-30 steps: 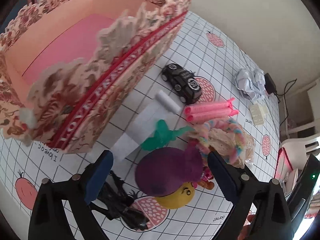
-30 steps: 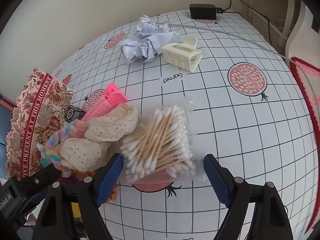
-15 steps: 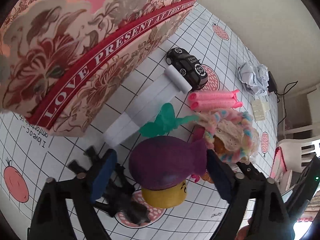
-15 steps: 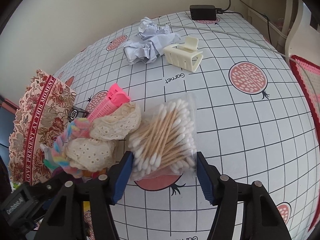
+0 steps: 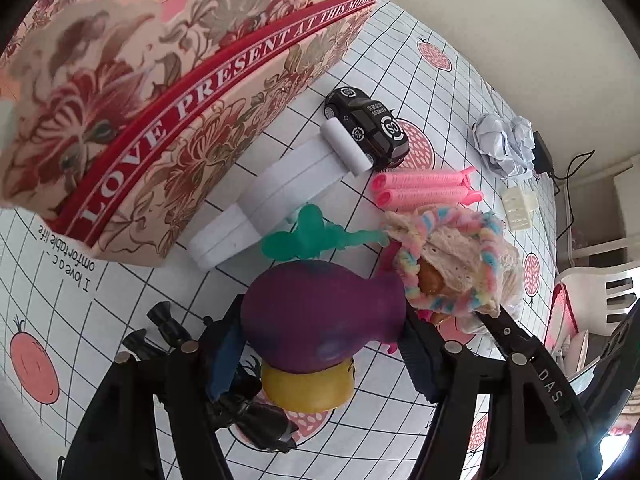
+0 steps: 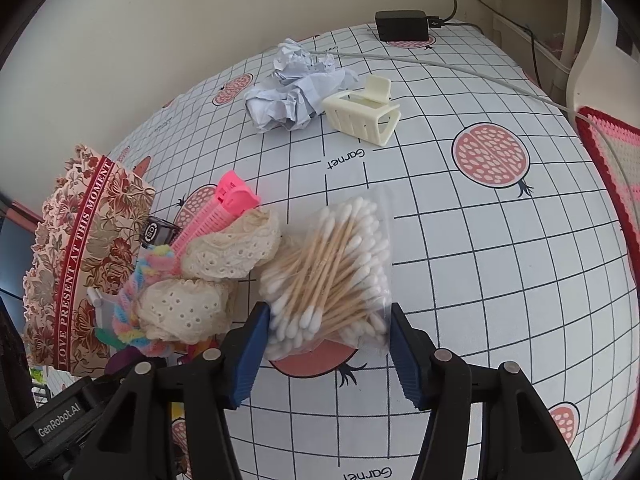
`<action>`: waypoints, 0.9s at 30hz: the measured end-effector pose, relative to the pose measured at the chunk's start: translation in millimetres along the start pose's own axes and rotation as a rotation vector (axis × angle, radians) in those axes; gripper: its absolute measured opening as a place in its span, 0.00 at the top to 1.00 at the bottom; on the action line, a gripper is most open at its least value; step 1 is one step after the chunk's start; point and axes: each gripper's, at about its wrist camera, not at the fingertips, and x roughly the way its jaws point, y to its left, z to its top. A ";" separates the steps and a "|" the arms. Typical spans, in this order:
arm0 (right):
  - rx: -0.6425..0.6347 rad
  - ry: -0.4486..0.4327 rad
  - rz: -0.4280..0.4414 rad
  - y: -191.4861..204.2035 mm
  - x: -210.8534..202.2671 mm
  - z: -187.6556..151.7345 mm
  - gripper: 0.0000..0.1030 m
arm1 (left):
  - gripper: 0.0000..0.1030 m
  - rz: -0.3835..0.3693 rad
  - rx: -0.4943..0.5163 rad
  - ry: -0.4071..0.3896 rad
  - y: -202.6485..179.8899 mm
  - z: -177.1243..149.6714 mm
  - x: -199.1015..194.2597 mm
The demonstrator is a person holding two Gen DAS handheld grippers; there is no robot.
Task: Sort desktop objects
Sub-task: 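Grasp the purple-yellow toy with the left tool while the right tool grasps the cotton swab bag, then carry the purple toy with the left tool while the right tool carries the swab bag into the box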
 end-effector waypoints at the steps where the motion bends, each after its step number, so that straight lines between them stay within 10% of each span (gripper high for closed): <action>1: 0.002 -0.003 0.003 -0.1 -1.8 0.6 0.41 | 0.31 0.003 0.002 -0.003 -2.0 -4.1 -0.3; 27: 0.101 -0.344 0.178 11.2 -140.5 40.8 0.41 | 0.31 -0.162 0.104 -0.304 -49.7 13.5 -113.5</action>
